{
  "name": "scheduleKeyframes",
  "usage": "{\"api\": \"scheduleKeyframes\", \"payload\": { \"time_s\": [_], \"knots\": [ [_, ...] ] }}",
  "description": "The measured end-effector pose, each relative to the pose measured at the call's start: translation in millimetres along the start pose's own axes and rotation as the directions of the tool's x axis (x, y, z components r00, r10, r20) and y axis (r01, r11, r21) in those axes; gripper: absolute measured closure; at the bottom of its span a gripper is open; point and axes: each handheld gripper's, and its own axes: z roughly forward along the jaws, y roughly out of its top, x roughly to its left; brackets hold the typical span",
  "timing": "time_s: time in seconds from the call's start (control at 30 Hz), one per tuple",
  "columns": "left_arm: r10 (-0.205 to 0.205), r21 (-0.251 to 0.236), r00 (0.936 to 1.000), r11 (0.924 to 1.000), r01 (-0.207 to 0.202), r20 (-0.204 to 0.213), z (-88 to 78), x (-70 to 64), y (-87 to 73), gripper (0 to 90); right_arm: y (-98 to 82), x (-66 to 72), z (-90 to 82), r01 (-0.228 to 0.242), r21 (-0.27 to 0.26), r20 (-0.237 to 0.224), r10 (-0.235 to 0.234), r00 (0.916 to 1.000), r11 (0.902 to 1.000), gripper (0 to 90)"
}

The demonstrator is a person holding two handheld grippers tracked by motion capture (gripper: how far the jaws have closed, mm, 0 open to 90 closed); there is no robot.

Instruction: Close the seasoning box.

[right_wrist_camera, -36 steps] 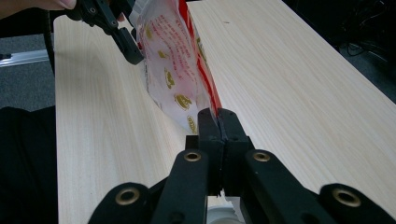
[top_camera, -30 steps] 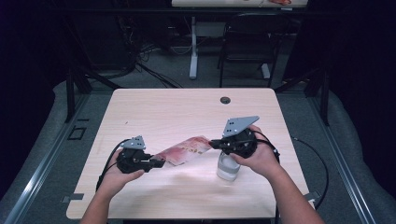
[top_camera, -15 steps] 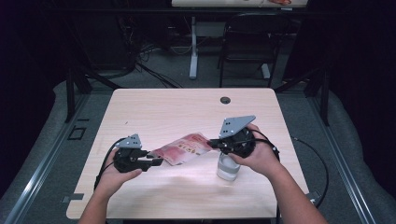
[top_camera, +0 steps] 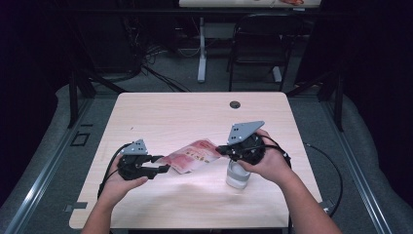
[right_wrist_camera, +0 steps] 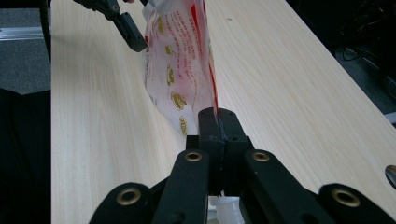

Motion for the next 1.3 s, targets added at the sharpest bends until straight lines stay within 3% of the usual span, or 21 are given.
{"api": "scheduleKeyframes", "payload": {
  "time_s": [0.27,0.53,0.9,1.3],
  "knots": [
    [0.019,0.012,0.9998,0.9997,-0.019,0.002,2.2,-3.8,1.6,59.4,0.8,1.4,7.3,0.011,0.024,-0.008,-0.010,0.9999,0.9997,90.0],
    [0.022,0.042,0.9998,0.9989,-0.022,0.003,8.2,-2.8,-2.0,67.3,2.7,0.6,10.2,0.001,0.014,-0.009,-0.001,1.0000,0.9999,90.0],
    [0.020,0.077,0.9998,0.9968,-0.021,0.006,19.5,-2.3,-6.8,68.3,6.6,2.4,12.7,0.007,-0.004,-0.015,-0.007,0.9999,1.0000,89.9],
    [0.015,0.080,0.9998,0.9967,-0.016,0.010,28.7,-1.3,-12.0,68.6,7.7,2.8,15.4,-0.002,-0.007,-0.021,0.002,0.9998,1.0000,89.9]
  ]
}}
